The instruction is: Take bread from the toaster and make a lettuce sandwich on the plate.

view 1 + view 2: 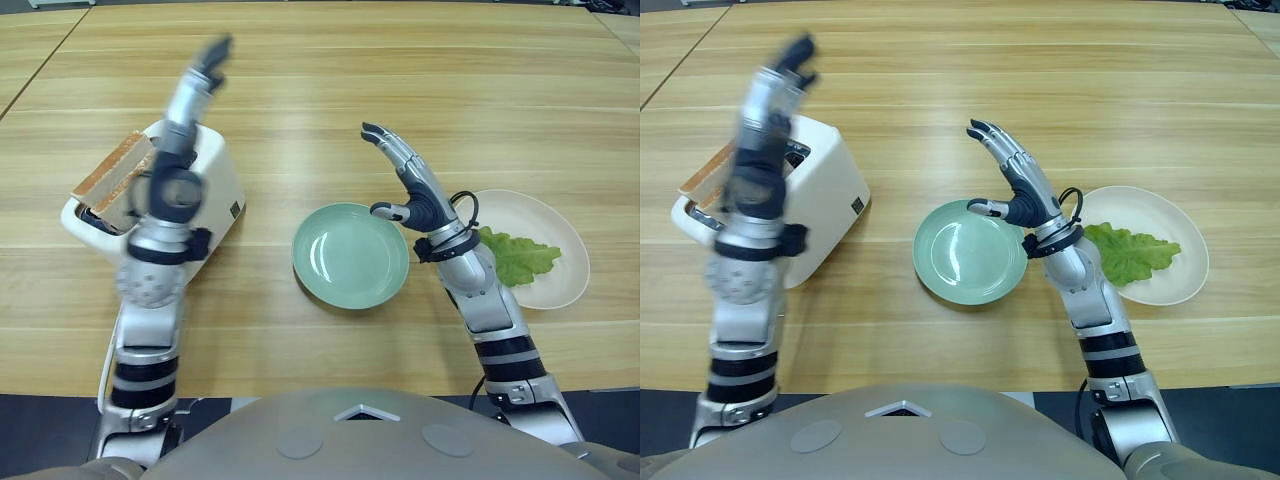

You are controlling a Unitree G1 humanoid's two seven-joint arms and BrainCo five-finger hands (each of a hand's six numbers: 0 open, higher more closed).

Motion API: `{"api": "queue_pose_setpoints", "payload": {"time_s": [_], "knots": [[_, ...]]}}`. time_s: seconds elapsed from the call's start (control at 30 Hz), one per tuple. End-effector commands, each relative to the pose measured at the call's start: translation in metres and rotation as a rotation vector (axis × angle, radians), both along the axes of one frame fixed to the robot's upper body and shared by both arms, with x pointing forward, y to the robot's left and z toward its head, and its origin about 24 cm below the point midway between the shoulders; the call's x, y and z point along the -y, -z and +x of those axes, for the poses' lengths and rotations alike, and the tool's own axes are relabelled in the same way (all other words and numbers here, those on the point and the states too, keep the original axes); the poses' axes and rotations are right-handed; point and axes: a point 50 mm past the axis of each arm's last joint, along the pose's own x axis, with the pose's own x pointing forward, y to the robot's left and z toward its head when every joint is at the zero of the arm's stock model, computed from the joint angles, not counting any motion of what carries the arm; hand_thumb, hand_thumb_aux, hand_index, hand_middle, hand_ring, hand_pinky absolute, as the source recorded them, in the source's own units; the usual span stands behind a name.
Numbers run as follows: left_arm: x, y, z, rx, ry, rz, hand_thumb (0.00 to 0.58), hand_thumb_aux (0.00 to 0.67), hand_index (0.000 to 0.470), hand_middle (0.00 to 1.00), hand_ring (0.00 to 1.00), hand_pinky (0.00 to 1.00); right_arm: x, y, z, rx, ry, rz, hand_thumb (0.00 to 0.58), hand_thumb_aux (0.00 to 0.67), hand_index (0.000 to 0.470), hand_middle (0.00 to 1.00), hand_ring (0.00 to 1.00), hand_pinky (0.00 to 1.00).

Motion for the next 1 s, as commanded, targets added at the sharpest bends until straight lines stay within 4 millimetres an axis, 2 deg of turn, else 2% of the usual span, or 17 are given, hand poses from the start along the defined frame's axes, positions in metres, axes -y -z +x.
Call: {"api": "queue_pose_setpoints", "payload": {"time_s": [0.03,0.13,0.2,0.27,0.33,0.43,0.67,0.7,0.73,0.77,0.8,1.0], "knots": [[-0.034,-0.036,-0.014,0.058,-0.218,0.284,0.0,0.0,0.0,0.0,0.0,0.0,-0.006,0.003,0.005,-0.01,-0.008,-0.012,0.0,0.0,0.0,0.0,0.0,0.0],[-0.074,-0.048,-0.015,0.004,-0.514,0.456,0.0,0.0,0.0,0.0,0.0,0.0,-0.006,0.006,0.006,-0.014,-0.008,-0.016,0.0,0.0,0.0,0.0,0.0,0.0],[-0.101,-0.046,-0.01,-0.091,-0.712,0.585,0.0,0.0,0.0,0.0,0.0,0.0,-0.002,0.007,0.004,-0.016,0.003,-0.018,0.0,0.0,0.0,0.0,0.0,0.0],[-0.124,-0.031,0.0,-0.251,-0.821,0.693,0.0,0.0,0.0,0.0,0.0,0.0,0.001,0.008,0.002,-0.017,0.014,-0.02,0.0,0.0,0.0,0.0,0.0,0.0],[-0.138,-0.003,0.011,-0.421,-0.866,0.848,0.0,0.0,0.0,0.0,0.0,0.0,0.004,0.009,0.001,-0.019,0.023,-0.021,0.0,0.0,0.0,0.0,0.0,0.0],[-0.139,0.028,0.02,-0.549,-0.818,0.975,0.0,0.0,0.0,0.0,0.0,0.0,0.006,0.009,0.0,-0.019,0.029,-0.022,0.0,0.0,0.0,0.0,0.0,0.0],[-0.141,0.051,0.026,-0.617,-0.768,1.008,0.0,0.0,0.0,0.0,0.0,0.0,0.005,0.008,0.001,-0.016,0.026,-0.025,0.0,0.0,0.0,0.0,0.0,0.0],[-0.143,0.053,0.026,-0.625,-0.77,1.012,0.027,0.016,0.011,0.0,0.0,0.0,0.005,0.008,0.001,-0.015,0.026,-0.025,0.0,0.0,0.0,0.0,0.0,0.0],[-0.144,0.054,0.027,-0.631,-0.772,1.014,0.175,0.11,0.077,0.0,0.0,0.0,0.005,0.008,0.001,-0.015,0.026,-0.026,0.0,0.0,0.0,0.0,0.0,0.0],[-0.145,0.055,0.027,-0.634,-0.772,1.015,0.346,0.244,0.171,0.0,0.0,0.0,0.005,0.008,0.001,-0.014,0.027,-0.026,0.0,0.0,0.0,0.0,0.0,0.0],[-0.146,0.056,0.028,-0.638,-0.772,1.014,0.4,0.297,0.208,0.0,0.0,0.0,0.006,0.008,0.001,-0.014,0.027,-0.027,0.0,0.0,0.0,0.0,0.0,0.0],[-0.147,0.056,0.03,-0.642,-0.757,0.956,0.422,0.321,0.225,0.0,0.0,0.0,0.006,0.008,0.001,-0.017,0.028,-0.032,0.0,0.0,0.0,0.0,0.0,0.0]]}}
